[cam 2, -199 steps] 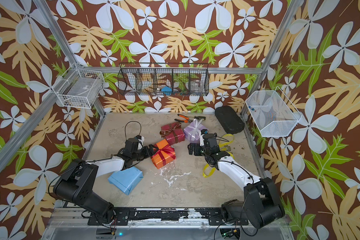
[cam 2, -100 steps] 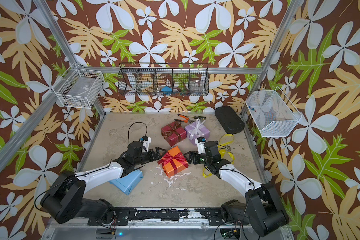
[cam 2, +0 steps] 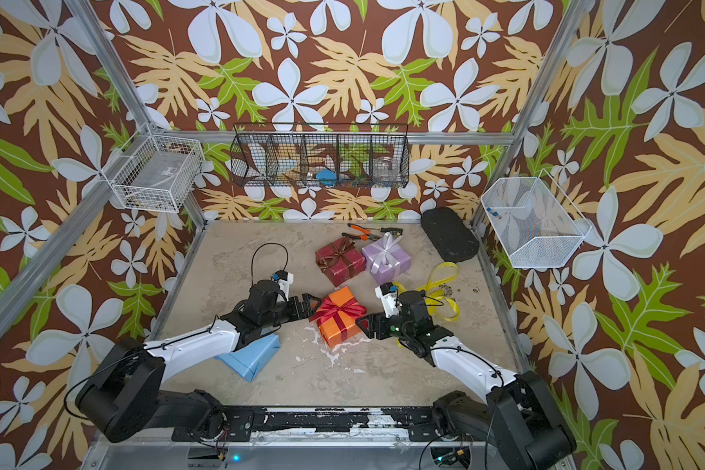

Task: Untie the ribbon bows on the gift boxes
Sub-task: Untie the ribbon from the gift box.

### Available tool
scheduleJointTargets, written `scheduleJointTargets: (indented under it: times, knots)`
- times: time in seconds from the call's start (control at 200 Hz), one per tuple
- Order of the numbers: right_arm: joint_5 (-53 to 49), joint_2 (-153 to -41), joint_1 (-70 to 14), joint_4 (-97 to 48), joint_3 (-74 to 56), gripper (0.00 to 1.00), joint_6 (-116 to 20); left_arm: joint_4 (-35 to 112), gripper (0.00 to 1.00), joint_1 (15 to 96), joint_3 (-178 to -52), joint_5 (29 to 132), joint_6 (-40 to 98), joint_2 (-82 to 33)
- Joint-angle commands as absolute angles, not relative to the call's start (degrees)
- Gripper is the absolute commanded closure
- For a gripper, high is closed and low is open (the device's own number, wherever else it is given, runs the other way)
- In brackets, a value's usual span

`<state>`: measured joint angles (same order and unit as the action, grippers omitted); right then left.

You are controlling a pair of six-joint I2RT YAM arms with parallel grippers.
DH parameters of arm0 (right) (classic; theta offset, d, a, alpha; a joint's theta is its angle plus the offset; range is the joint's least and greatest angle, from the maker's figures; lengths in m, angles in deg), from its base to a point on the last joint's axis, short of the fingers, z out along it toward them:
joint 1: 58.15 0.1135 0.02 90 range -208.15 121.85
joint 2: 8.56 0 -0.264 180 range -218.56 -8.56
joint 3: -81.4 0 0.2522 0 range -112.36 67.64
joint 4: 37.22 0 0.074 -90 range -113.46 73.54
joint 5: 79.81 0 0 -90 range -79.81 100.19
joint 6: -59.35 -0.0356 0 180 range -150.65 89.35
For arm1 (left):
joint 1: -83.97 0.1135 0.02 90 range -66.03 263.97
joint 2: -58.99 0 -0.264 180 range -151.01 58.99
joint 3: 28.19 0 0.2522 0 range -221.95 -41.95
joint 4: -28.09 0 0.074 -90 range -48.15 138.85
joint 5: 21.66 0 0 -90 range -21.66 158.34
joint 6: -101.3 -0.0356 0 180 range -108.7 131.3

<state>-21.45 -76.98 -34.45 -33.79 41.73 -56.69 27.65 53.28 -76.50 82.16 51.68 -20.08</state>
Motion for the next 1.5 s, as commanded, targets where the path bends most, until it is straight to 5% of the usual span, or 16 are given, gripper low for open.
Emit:
scheduleJointTargets:
  times: [0.0,0.335,0.545,0.786,1.361,1.426,1.496]
  knots:
    - [-20.93,-78.92,-33.55,-37.77,41.31,0.27,-56.23,24.84,0.01,53.21,-75.9,83.71,51.73,-20.16]
    - [-20.58,-81.58,-32.83,-36.0,40.89,0.38,-56.87,23.28,0.01,53.23,-73.18,85.34,52.3,-19.92]
    - [-19.21,-80.83,-32.84,-27.68,39.64,0.29,-56.88,22.43,0.01,53.21,-72.28,85.91,52.62,-20.3]
    - [-27.16,-79.73,-32.82,-32.47,42.01,0.3,-59.92,21.9,0.01,53.21,-72.62,86.2,52.78,-20.39]
    - [-28.91,-80.92,-32.81,-37.05,41.47,0.6,-61.58,18.64,0.04,53.21,-70.17,87.77,52.76,-20.6]
    - [-27.76,-81.19,-32.82,-36.36,41.7,0.58,-61.42,17.58,0.04,53.21,-69.68,88.4,52.85,-20.39]
    - [-26.72,-81.27,-32.75,-35.59,41.61,0.39,-61.03,16.63,0.05,53.21,-69.38,88.96,53.13,-20.29]
